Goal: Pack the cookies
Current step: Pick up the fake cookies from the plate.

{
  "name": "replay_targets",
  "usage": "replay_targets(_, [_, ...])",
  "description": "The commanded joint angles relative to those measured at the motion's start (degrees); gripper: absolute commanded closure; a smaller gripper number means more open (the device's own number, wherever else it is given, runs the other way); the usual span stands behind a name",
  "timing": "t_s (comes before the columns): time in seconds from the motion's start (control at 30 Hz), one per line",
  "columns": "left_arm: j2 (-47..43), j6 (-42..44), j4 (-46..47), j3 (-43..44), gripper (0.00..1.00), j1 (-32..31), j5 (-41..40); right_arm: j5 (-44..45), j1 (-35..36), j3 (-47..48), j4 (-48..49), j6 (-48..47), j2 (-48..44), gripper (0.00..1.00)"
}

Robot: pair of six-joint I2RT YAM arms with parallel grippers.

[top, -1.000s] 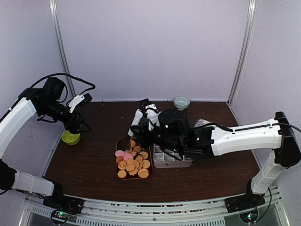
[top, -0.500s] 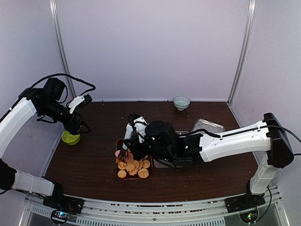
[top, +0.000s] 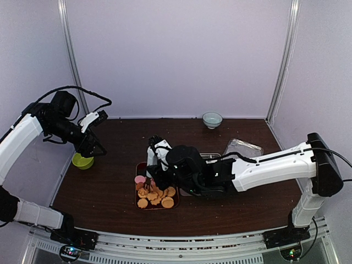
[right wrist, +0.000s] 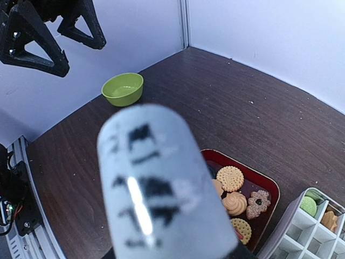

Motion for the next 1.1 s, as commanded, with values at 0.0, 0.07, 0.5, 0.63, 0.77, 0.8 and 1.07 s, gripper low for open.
replay_targets(0.0, [0.16, 0.73, 0.51, 0.86, 0.21, 0.45, 1.08, 2.97, 0.78, 1.01, -0.18, -0.63, 0.11, 0.60])
replay_targets(0.07, [0.14, 0.77, 0.43, 0.95, 0.21, 0.44, 0.96, 2.80, 0.77, 0.85, -0.18, -0.54, 0.30, 0.60])
replay_targets(0.5, [0.40, 0.82, 0.26, 1.03, 0.21, 0.46, 0.90, 0.20, 0.68, 3.20, 0.63, -0.30, 3.10, 0.63])
replay_targets(0.63, [0.28, 1.08, 0.00, 0.92, 0.21, 0.46, 0.84, -0.09, 0.60, 3.60, 0.35, -0.13, 3.53, 0.67])
replay_targets(0.77, [0.31, 1.13, -0.02, 0.77, 0.21, 0.41, 1.11, 0.07, 0.64, 3.12, 0.44, -0.18, 2.68, 0.77])
replay_targets(0.8, [0.31, 1.13, -0.02, 0.82, 0.21, 0.45, 1.18, 0.30, 0.64, 3.12, 0.33, -0.35, 2.24, 0.80])
replay_targets(1.07, [0.66, 1.09, -0.24, 1.43, 0.22, 0.42, 1.34, -0.74, -1.38, 0.99, 1.94, 0.64, -3.72, 0.94])
